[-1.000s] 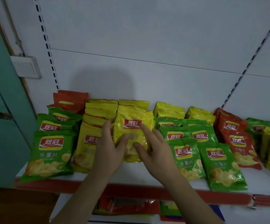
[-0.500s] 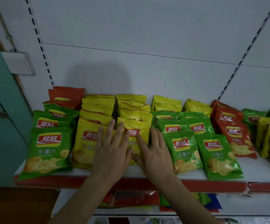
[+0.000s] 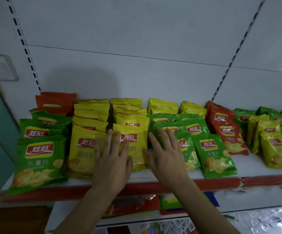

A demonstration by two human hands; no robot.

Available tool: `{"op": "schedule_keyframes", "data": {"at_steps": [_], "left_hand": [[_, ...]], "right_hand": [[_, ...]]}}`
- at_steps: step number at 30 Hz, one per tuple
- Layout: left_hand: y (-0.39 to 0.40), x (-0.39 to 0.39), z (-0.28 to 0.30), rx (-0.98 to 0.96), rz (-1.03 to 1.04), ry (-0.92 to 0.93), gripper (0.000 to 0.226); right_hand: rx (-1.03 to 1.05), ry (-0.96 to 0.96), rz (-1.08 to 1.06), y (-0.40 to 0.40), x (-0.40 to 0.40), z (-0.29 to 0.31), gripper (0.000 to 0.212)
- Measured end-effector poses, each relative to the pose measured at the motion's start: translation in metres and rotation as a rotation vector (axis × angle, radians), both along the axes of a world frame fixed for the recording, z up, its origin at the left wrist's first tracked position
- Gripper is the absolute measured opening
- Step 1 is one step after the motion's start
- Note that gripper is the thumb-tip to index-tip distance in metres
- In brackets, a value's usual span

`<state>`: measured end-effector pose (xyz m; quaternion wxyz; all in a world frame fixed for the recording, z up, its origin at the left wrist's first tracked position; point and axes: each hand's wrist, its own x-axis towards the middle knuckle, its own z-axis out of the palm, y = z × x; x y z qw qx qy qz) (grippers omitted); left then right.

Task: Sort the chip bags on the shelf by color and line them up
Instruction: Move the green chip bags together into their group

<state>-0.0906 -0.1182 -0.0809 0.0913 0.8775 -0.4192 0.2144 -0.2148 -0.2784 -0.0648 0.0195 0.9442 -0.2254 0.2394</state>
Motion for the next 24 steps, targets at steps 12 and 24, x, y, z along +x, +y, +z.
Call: {"op": "schedule_keyframes", "data": {"at_steps": [12,24], "left_hand": [[-0.042,-0.044,-0.002,-0.125,-0.186,0.103,0.061],[-0.103,-0.082,0.035,-0.859,-0.207,1.102,0.020]], "right_hand": [[0.117,0.176,-0.362,-0.032,-0.054,-0.012,0.083],[0.202,-0.390,0.140,-0.020,-0.064,-0.004,0.045]]}}
